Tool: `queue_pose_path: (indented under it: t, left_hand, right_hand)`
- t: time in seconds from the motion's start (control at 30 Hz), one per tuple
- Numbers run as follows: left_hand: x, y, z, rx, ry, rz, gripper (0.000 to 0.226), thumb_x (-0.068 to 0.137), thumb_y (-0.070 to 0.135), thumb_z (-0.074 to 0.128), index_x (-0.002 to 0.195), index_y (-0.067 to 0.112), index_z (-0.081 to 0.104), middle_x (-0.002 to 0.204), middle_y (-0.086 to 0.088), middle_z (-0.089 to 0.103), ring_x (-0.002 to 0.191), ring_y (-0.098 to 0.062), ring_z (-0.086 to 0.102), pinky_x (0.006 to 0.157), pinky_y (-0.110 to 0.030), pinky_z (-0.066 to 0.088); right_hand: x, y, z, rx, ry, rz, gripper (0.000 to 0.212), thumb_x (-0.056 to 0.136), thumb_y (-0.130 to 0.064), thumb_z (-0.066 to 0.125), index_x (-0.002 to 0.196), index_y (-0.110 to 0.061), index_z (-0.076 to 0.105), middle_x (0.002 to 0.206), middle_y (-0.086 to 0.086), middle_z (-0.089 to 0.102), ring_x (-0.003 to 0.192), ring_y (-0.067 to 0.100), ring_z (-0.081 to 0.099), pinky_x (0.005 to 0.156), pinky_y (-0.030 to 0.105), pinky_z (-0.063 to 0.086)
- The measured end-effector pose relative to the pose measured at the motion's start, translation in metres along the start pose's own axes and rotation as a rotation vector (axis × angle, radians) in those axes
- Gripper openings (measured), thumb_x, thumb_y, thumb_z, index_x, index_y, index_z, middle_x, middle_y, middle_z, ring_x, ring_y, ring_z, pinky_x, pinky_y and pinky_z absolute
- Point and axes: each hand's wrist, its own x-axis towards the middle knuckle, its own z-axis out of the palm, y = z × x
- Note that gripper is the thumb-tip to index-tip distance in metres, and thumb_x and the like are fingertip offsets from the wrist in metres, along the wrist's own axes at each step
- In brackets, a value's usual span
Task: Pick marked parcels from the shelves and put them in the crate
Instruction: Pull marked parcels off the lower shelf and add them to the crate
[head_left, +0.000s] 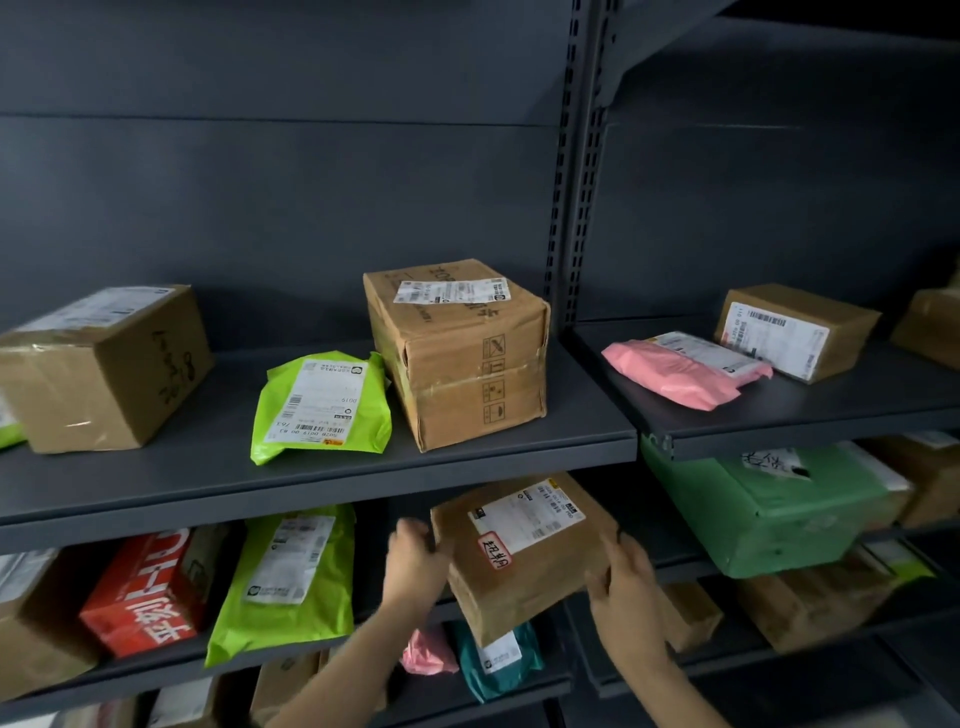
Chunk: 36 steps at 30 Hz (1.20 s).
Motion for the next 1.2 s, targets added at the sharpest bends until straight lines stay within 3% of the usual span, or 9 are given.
queue_pose_path:
  t: [0.17,0.27,0.33,0.53,0.63,0.83,0.97,1.07,1.2]
  left_hand:
    - [0.044,0.009,0.004,0.073,-0.135,0.056,0.055,0.09,0.01,0.055,0.141,0.004,0.035,0.139,-0.022,0.043,0.126,-0.036,0.044,0.104,-0.036,0.037]
    - [0.04,0.004,0.011,0.027,-0.184,0.05,0.049,0.091,0.008,0.054,0.138,0.004,0.041,0.136,-0.019,0.05,0.122,-0.033,0.05,0.099,-0.034,0.04]
    - [0.031,-0.006,0.011,0.032,-0.151,0.066,0.046,0.089,0.011,0.058,0.133,0.003,0.046,0.128,-0.019,0.055,0.116,-0.033,0.054,0.094,-0.032,0.042]
    - [-0.016,-0.034,0.009,0.033,-0.094,0.11,0.045,0.084,0.023,0.066,0.123,0.007,0.049,0.114,-0.01,0.051,0.099,-0.02,0.051,0.087,-0.029,0.044]
    - [-0.036,-0.043,0.01,0.046,-0.107,0.102,0.043,0.083,0.027,0.067,0.119,0.015,0.046,0.113,-0.005,0.048,0.096,-0.016,0.049,0.069,-0.018,0.047]
    - [-0.047,-0.057,0.011,0.047,-0.139,0.082,0.056,0.088,0.027,0.06,0.139,0.017,0.039,0.119,-0.006,0.046,0.106,-0.021,0.054,0.096,-0.03,0.045]
    - [-0.046,-0.059,0.011,0.075,-0.192,0.057,0.051,0.093,0.032,0.052,0.14,0.016,0.038,0.128,-0.005,0.054,0.112,-0.019,0.055,0.089,-0.027,0.046]
    - [-0.05,-0.066,0.01,0.078,-0.222,0.022,0.052,0.094,0.035,0.051,0.141,0.018,0.038,0.125,-0.003,0.058,0.111,-0.018,0.056,0.086,-0.027,0.047]
    - [-0.059,-0.078,0.002,-0.027,-0.217,-0.054,0.046,0.093,0.036,0.053,0.135,0.017,0.045,0.116,-0.002,0.061,0.105,-0.017,0.058,0.083,-0.024,0.046]
  right_hand:
    - [-0.021,-0.012,0.018,0.118,-0.15,0.024,0.048,0.093,-0.022,0.052,0.139,-0.017,0.038,0.138,0.0,0.043,0.124,0.011,0.046,0.102,0.018,0.035]
    - [-0.022,-0.017,0.024,0.218,-0.233,0.05,0.04,0.094,-0.025,0.05,0.132,-0.015,0.045,0.128,-0.001,0.054,0.118,0.01,0.051,0.093,0.014,0.039]
    - [-0.021,-0.017,0.026,0.259,-0.252,0.095,0.037,0.094,-0.028,0.049,0.129,-0.015,0.046,0.126,0.001,0.057,0.117,0.012,0.053,0.098,0.022,0.044]
    - [-0.017,-0.023,0.028,0.342,-0.258,0.099,0.048,0.095,-0.031,0.048,0.139,-0.022,0.035,0.126,-0.002,0.057,0.109,0.011,0.054,0.096,0.026,0.043]
    - [-0.017,-0.021,0.033,0.376,-0.278,0.099,0.047,0.095,-0.027,0.048,0.14,-0.024,0.034,0.131,-0.003,0.054,0.112,0.011,0.052,0.099,0.029,0.042]
    - [-0.023,-0.009,0.032,0.618,-0.427,0.221,0.05,0.093,-0.034,0.051,0.14,-0.03,0.034,0.116,-0.009,0.053,0.102,0.01,0.051,0.083,0.024,0.045]
    - [-0.028,0.006,0.037,0.787,-0.6,0.452,0.071,0.075,-0.056,0.059,0.139,-0.038,0.032,0.138,0.0,0.046,0.129,0.027,0.041,0.107,0.052,0.03]
    - [-0.031,0.01,0.04,0.791,-0.668,0.466,0.083,0.061,-0.062,0.064,0.135,-0.041,0.034,0.135,-0.001,0.047,0.131,0.028,0.038,0.108,0.055,0.028]
    - [-0.035,0.011,0.041,0.773,-0.719,0.405,0.07,0.064,-0.062,0.061,0.127,-0.046,0.036,0.131,-0.006,0.049,0.131,0.025,0.039,0.11,0.053,0.024]
